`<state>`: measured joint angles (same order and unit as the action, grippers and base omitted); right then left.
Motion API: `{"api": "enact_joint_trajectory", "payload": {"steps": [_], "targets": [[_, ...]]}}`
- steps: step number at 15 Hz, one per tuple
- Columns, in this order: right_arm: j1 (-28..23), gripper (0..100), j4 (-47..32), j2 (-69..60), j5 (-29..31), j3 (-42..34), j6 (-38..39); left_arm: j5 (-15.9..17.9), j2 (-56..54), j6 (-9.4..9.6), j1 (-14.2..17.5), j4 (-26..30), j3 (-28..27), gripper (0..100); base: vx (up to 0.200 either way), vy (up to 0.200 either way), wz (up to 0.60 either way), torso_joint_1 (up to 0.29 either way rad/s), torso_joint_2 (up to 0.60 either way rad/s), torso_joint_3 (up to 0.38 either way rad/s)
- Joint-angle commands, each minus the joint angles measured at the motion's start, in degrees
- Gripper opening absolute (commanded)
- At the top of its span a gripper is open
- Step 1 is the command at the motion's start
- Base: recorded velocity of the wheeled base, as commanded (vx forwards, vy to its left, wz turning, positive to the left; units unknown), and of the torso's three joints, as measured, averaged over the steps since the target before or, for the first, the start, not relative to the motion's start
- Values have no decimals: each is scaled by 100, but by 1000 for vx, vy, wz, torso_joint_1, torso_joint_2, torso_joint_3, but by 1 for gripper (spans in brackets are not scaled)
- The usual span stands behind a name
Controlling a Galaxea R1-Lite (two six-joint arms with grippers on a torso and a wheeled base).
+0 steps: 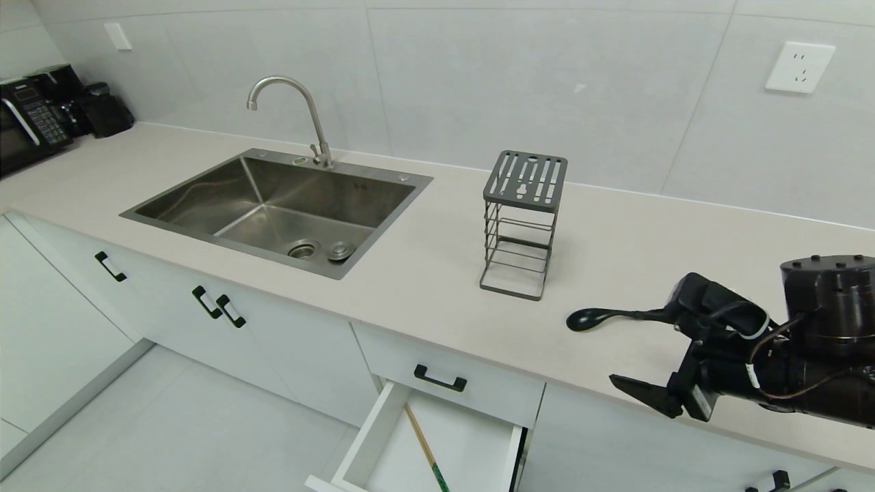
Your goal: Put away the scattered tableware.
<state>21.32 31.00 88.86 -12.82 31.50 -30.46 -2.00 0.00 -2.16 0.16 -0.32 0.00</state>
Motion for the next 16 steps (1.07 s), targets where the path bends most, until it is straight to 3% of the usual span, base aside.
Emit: {"api": "enact_joint_trajectory", "payload": {"steps": [1,7,10,16], "targets": [[-225,100,2,193,-10,14,-21,-2,0,-4,2,-3,0,100,0,0,0,0,0,0],[-409,100,-6,870,-159,568,5,-2,0,-4,2,-3,0,100,0,0,0,0,0,0],[-691,100,-41,1169,-519,779,67,-2,0,-4,2,-3,0,100,0,0,0,0,0,0],[-796,100,-6,1925,-546,1482,172,-2,0,-4,2,-3,0,100,0,0,0,0,0,0]]}}
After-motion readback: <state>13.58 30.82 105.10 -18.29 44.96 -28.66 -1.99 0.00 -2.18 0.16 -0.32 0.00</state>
